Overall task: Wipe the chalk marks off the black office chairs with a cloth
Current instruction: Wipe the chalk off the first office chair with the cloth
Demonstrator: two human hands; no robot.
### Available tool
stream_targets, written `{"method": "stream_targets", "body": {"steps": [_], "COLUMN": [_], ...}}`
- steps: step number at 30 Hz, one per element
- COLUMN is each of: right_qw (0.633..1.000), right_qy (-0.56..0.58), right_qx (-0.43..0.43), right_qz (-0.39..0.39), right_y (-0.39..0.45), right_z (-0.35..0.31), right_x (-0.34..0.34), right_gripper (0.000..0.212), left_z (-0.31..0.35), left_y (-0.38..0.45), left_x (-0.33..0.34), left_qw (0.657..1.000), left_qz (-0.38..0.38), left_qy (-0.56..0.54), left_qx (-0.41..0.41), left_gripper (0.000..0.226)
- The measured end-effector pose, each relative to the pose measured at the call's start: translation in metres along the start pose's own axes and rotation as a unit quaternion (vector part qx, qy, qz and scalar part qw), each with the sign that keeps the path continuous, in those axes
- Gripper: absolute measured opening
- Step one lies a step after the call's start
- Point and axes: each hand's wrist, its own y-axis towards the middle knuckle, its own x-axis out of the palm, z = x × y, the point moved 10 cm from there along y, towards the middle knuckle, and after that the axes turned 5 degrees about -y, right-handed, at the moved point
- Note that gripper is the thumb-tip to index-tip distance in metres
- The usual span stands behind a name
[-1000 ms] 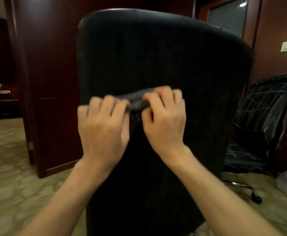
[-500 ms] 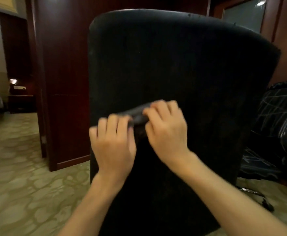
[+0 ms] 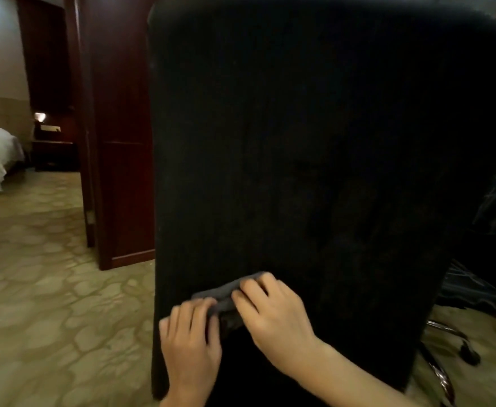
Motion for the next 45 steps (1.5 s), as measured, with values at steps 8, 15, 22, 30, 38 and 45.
{"method": "stream_targets", "body": {"steps": [8, 15, 22, 30, 38, 45], "right_qw": [0.991, 0.996, 0.996, 0.944, 0.943, 0.901], "right_qy": [-0.058, -0.064, -0.063, -0.157, -0.091, -0.126], "right_qx": [0.031, 0.020, 0.053, 0.156, 0.208, 0.310], "right_qz": [0.114, 0.052, 0.036, 0.246, 0.243, 0.277], "right_y": [0.091, 0.120, 0.047, 0.140, -0.001, -0.009], "right_z": [0.001, 0.004, 0.036, 0.138, 0.138, 0.241], "right_x": [-0.039, -0.033, -0.031, -0.181, -0.111, -0.180], "right_gripper": [0.021, 0.015, 0.009, 0.023, 0.018, 0.019], "left_z": [-0.033, -0.038, 0.019, 0.124, 0.147, 0.265], "left_y": [0.080, 0.104, 0.061, 0.253, 0.131, 0.193], "left_x": [-0.052, -0.039, 0.003, -0.085, 0.000, 0.002], "left_qw": [0.991, 0.992, 0.999, 0.977, 0.980, 0.964], "left_qz": [0.122, 0.096, 0.011, 0.173, 0.040, 0.046], "left_qy": [-0.034, -0.046, -0.025, -0.040, -0.039, -0.010], "left_qx": [-0.044, -0.063, 0.024, 0.118, 0.189, 0.261], "left_gripper": [0.023, 0.025, 0.017, 0.024, 0.020, 0.016]}}
